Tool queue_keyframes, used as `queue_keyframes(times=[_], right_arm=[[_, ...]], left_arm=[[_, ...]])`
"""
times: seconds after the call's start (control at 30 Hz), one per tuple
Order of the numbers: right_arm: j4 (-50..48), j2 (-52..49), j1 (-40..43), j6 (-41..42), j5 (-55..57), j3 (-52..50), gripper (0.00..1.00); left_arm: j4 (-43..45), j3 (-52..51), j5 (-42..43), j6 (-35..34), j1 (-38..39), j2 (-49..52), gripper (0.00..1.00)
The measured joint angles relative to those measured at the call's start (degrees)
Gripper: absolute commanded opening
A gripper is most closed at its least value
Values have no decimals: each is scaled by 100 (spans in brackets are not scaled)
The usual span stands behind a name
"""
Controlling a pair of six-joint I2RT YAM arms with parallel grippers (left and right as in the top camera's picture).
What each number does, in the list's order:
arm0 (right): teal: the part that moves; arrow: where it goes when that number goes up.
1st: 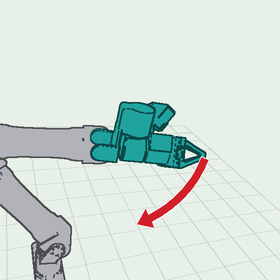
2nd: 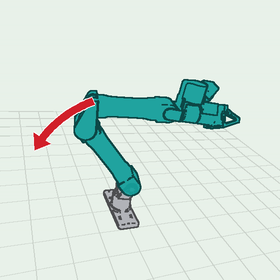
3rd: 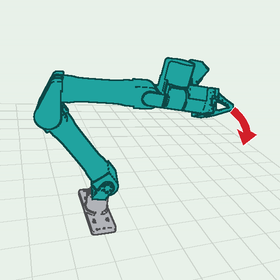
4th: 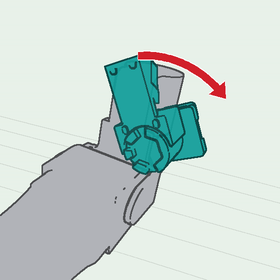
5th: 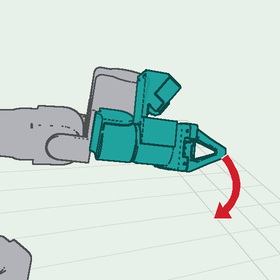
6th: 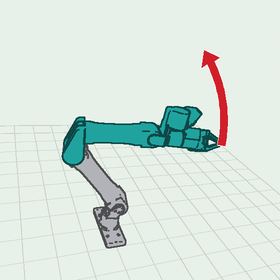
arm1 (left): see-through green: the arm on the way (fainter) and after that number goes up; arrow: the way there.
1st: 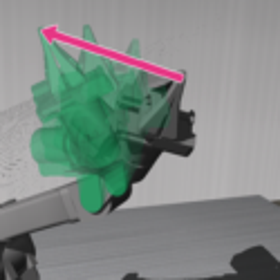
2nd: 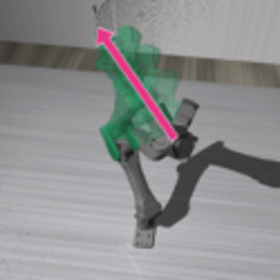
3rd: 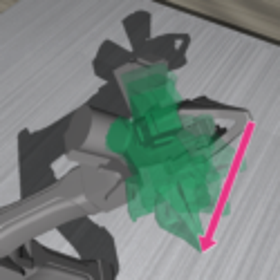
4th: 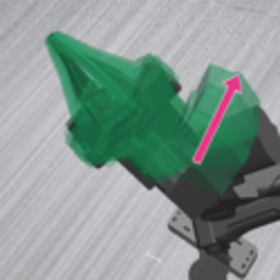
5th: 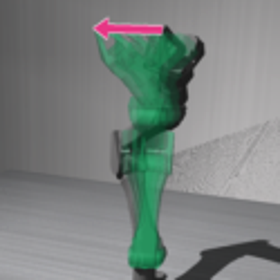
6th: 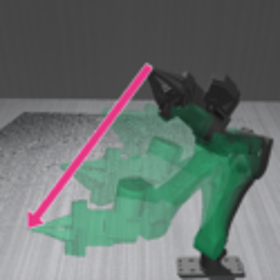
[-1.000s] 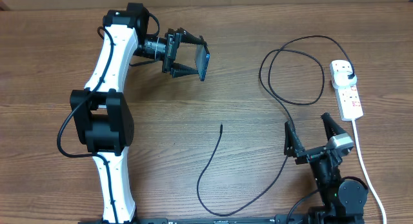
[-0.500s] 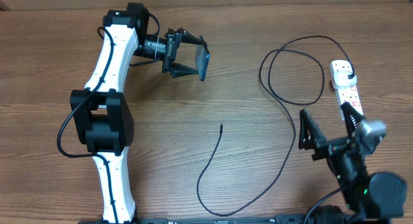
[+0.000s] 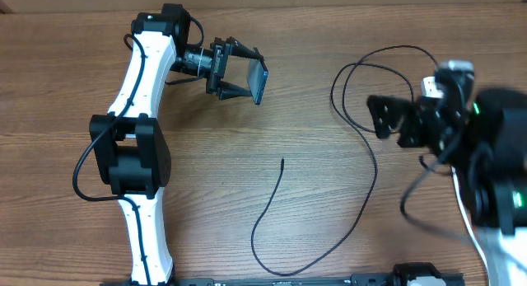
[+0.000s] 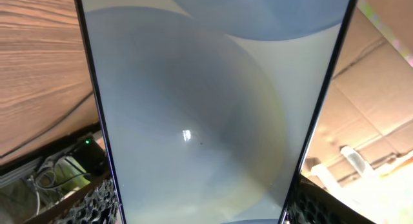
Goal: Plug charger to phone and switch on socket
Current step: 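Raise the right gripper and move it toward the held phone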
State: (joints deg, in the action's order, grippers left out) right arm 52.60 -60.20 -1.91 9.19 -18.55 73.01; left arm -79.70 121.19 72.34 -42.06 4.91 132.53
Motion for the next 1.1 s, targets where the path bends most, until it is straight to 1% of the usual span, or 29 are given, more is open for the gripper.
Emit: queue_keyframes(times=[0.1, 0.23, 0.4, 0.63, 0.8, 1.1], right_arm=[[151, -787, -2, 133, -566, 234, 100], [151, -1725, -2, 223, -1473, 243, 100], [-39, -2424, 0, 284, -2092, 243, 100], [-398, -2761, -2, 306, -2804, 243, 100], [-413, -2774, -7, 356, -3018, 243, 100], [-413, -2785, -42, 1272, -2776, 243, 100]], left_arm=[[0, 0, -179, -2, 17, 0, 4], [-2, 0, -422, -122, 74, 0, 4], [2, 0, -848, -479, 151, 0, 4], [2, 0, -1349, -1001, 203, 0, 4], [70, 0, -1515, -1349, 319, 0, 4], [334, 4, -1655, -2065, 708, 0, 4]])
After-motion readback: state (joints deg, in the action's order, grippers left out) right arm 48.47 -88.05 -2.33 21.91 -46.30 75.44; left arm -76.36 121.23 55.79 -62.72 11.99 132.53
